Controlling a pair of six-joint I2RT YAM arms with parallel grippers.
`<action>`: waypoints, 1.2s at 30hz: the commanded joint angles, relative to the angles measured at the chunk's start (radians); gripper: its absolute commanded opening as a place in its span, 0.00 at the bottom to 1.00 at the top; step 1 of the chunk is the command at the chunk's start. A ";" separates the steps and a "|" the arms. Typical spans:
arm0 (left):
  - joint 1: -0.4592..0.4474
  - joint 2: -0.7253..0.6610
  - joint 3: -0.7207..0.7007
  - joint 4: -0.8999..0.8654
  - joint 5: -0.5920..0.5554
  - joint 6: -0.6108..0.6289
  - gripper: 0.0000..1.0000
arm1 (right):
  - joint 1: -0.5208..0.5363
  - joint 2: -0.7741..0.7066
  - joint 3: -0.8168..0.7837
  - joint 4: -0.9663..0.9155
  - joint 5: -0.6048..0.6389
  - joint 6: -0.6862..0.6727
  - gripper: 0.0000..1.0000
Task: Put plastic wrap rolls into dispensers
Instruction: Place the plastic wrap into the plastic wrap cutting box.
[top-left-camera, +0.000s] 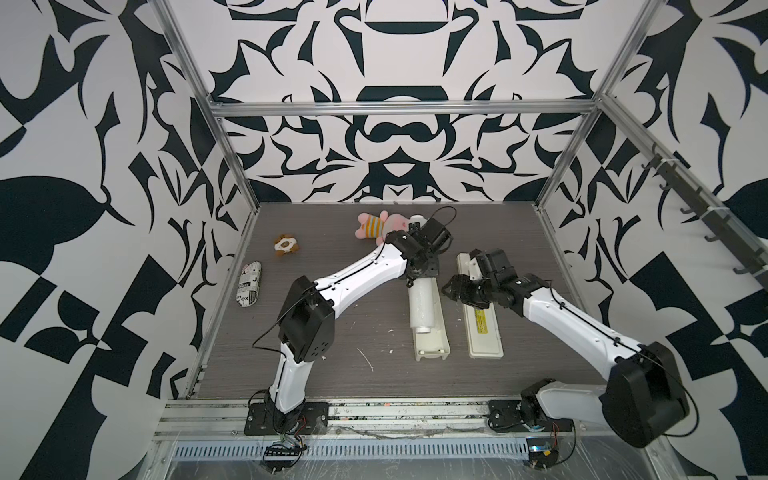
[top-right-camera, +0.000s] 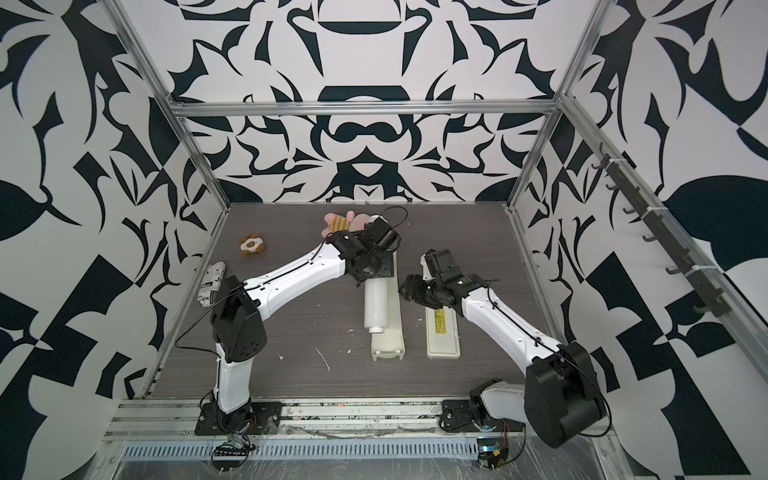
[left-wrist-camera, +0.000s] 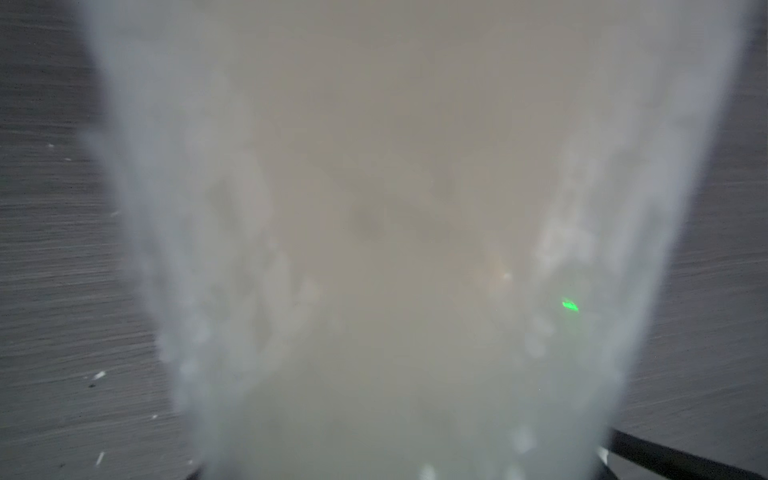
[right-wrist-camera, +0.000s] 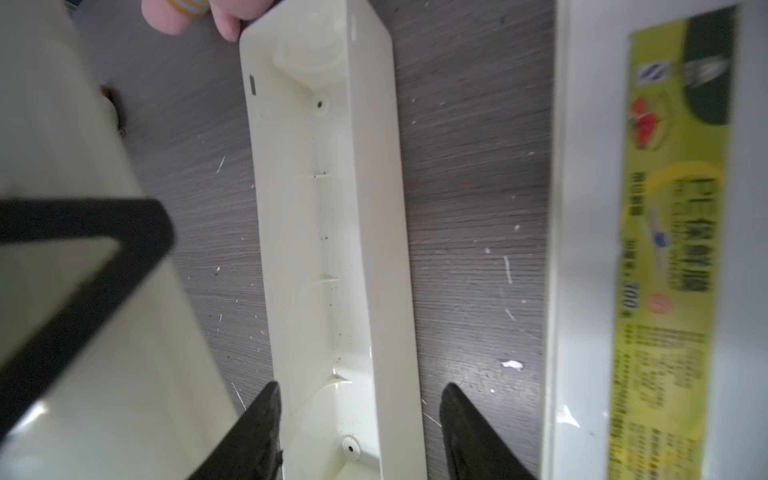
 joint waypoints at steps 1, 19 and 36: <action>-0.022 -0.007 0.054 0.014 -0.057 -0.042 0.39 | -0.021 -0.036 -0.010 -0.048 0.017 -0.045 0.60; -0.053 0.076 0.012 0.022 -0.057 -0.124 0.38 | -0.042 -0.043 -0.057 -0.038 -0.012 -0.072 0.59; -0.083 0.101 -0.034 -0.011 -0.034 -0.152 0.39 | -0.054 -0.034 -0.070 -0.022 -0.037 -0.077 0.59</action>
